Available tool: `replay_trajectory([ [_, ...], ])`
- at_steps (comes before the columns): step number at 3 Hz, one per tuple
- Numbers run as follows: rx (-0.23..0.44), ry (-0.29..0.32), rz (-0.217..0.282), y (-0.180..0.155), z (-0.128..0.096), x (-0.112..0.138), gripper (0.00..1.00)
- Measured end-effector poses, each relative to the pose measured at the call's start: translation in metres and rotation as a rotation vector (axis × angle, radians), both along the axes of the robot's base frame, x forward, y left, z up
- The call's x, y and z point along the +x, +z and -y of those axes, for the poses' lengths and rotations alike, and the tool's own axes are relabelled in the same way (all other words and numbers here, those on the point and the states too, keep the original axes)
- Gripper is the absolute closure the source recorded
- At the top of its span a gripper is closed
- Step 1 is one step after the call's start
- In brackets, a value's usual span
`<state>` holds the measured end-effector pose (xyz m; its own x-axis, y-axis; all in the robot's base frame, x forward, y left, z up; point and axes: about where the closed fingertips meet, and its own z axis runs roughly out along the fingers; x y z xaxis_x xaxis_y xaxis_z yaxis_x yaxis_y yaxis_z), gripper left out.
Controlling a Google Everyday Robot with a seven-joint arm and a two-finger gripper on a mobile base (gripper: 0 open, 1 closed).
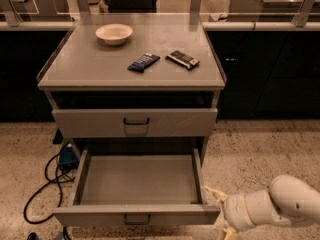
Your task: Close middle drawer
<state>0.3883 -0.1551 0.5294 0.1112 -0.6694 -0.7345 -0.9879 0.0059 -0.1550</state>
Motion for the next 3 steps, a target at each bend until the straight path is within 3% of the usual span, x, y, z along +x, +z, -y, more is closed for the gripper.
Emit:
replay_trajectory([
  [2, -0.147, 0.012, -0.128, -0.11, 0.024, -0.066, 0.0],
  [3, -0.139, -0.008, -0.174, -0.146, 0.029, -0.076, 0.0],
])
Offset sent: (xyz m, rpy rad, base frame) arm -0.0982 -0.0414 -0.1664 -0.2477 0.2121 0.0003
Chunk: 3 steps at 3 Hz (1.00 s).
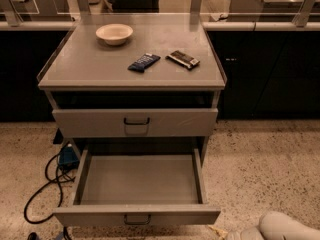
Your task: Close middle drawer
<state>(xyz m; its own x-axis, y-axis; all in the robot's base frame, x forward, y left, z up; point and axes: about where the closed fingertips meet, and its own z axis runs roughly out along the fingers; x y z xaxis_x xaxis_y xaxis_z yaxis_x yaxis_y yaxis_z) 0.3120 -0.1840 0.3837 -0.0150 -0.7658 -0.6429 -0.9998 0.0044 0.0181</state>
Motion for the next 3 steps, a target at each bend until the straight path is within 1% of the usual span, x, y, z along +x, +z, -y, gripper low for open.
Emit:
replay_trajectory([
  [1, 0.074, -0.009, -0.015, -0.025, -0.007, 0.014, 0.0],
  [2, 0.154, -0.029, 0.012, -0.031, -0.011, 0.048, 0.0],
  [3, 0.184, -0.099, 0.04, -0.027, -0.008, 0.088, 0.0],
])
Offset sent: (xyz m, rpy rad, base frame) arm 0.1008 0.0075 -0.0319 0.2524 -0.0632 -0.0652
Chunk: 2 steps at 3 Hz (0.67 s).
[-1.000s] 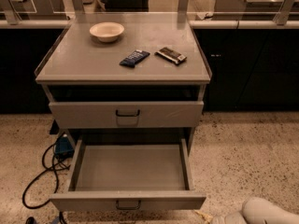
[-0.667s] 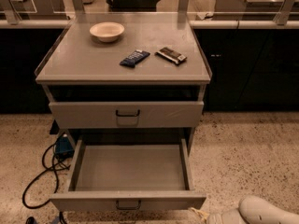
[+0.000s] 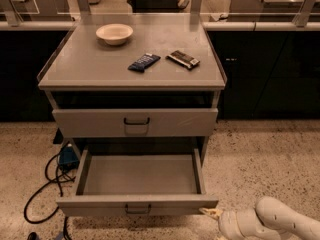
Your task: Close middle drawer
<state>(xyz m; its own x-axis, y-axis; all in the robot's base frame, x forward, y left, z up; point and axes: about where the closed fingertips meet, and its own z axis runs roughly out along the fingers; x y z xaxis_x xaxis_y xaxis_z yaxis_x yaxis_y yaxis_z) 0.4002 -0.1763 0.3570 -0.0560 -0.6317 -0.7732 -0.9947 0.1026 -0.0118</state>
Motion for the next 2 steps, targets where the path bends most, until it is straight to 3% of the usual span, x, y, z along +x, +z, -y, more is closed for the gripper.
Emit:
replay_trajectory([
  [1, -0.007, -0.067, -0.012, -0.001, 0.002, 0.041, 0.0],
  [2, -0.01, -0.087, -0.048, -0.003, -0.006, 0.081, 0.0],
])
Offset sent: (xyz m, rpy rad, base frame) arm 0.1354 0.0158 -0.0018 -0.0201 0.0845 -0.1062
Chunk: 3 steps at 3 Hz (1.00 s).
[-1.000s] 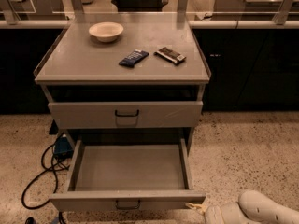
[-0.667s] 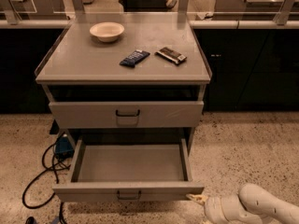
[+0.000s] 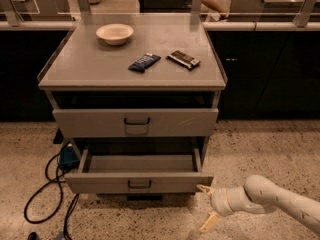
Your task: Close middle drawer
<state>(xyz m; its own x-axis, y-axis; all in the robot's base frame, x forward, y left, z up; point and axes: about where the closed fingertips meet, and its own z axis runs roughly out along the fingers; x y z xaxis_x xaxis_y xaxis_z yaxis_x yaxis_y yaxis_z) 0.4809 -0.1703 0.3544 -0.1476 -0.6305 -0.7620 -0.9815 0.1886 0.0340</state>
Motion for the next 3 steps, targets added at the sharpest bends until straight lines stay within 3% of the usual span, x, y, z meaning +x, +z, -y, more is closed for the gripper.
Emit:
replay_trajectory([
  [2, 0.002, 0.043, -0.063, 0.01, -0.034, 0.071, 0.0],
  [3, -0.021, 0.05, -0.064, 0.028, -0.062, 0.119, 0.0],
])
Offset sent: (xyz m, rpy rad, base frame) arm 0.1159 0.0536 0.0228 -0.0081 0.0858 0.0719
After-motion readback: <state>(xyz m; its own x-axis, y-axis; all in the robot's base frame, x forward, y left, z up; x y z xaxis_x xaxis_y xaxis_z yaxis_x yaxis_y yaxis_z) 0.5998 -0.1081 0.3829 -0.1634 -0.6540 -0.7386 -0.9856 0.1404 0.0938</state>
